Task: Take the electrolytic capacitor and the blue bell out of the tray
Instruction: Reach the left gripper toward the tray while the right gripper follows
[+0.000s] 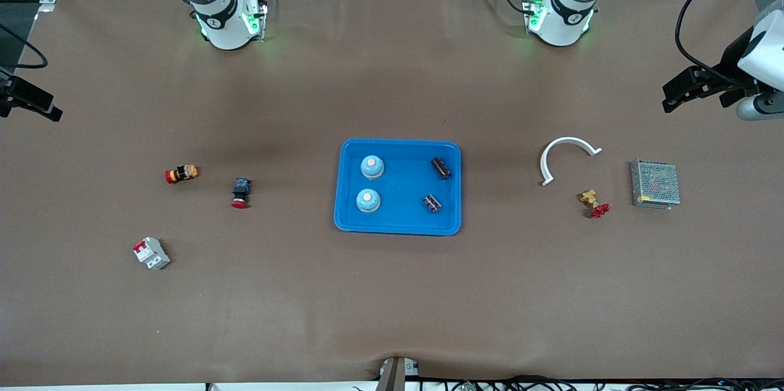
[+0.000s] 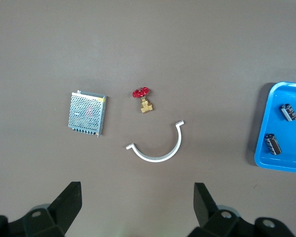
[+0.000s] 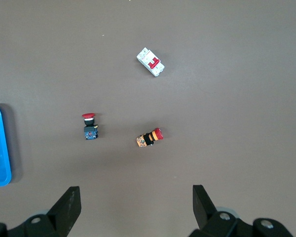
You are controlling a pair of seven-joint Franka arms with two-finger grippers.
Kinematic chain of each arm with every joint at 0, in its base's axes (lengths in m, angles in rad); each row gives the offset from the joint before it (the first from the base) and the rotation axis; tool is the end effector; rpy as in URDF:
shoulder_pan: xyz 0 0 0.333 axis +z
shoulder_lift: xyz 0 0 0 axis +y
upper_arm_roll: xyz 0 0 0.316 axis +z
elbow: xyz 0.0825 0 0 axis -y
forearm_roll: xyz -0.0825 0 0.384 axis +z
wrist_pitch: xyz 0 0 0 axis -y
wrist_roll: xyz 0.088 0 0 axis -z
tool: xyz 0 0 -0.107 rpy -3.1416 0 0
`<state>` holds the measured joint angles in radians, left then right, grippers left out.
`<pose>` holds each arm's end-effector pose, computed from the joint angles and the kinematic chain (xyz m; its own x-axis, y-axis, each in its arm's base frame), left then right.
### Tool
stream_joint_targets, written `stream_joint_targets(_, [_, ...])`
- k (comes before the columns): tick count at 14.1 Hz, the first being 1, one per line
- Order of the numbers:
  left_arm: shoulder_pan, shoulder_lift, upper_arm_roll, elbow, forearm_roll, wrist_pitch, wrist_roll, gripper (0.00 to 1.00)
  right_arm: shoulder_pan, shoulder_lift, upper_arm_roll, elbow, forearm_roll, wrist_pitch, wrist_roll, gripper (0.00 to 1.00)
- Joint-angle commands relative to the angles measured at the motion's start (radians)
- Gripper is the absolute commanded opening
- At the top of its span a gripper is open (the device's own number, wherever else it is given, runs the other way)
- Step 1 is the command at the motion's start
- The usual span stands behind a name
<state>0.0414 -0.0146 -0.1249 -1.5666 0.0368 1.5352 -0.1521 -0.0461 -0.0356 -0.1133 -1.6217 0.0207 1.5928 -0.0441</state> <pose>0.5449 -0.0421 0.6314 0.9975 0.0698 -0.0108 0.0693 -0.9968 -0.0407 0.5385 -0.0855 0.6218 0.9933 -0.1155 0.0075 -0.1152 -0.9930 -0.0244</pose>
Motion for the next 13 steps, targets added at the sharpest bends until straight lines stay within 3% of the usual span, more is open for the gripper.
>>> stream_joint_targets(1, [-0.005, 0.038, -0.004, 0.017, 0.0, 0.005, 0.002, 1.0, 0.0, 0.014, 0.0, 0.028, 0.007, -0.017, -0.002, 1.0])
stream_joint_targets(4, [-0.005, 0.038, -0.015, -0.076, -0.009, 0.087, -0.018, 1.0, -0.006, 0.016, 0.0, 0.026, 0.018, -0.017, 0.004, 1.0])
stream_joint_targets(10, [-0.008, 0.044, -0.131, -0.288, 0.005, 0.308, -0.226, 1.0, 0.015, 0.023, 0.001, 0.016, 0.021, -0.017, 0.0, 1.0])
stream_joint_targets(13, [-0.011, 0.047, -0.185, -0.384, 0.008, 0.431, -0.367, 1.0, 0.09, 0.023, 0.001, 0.014, 0.019, -0.046, 0.027, 1.0])
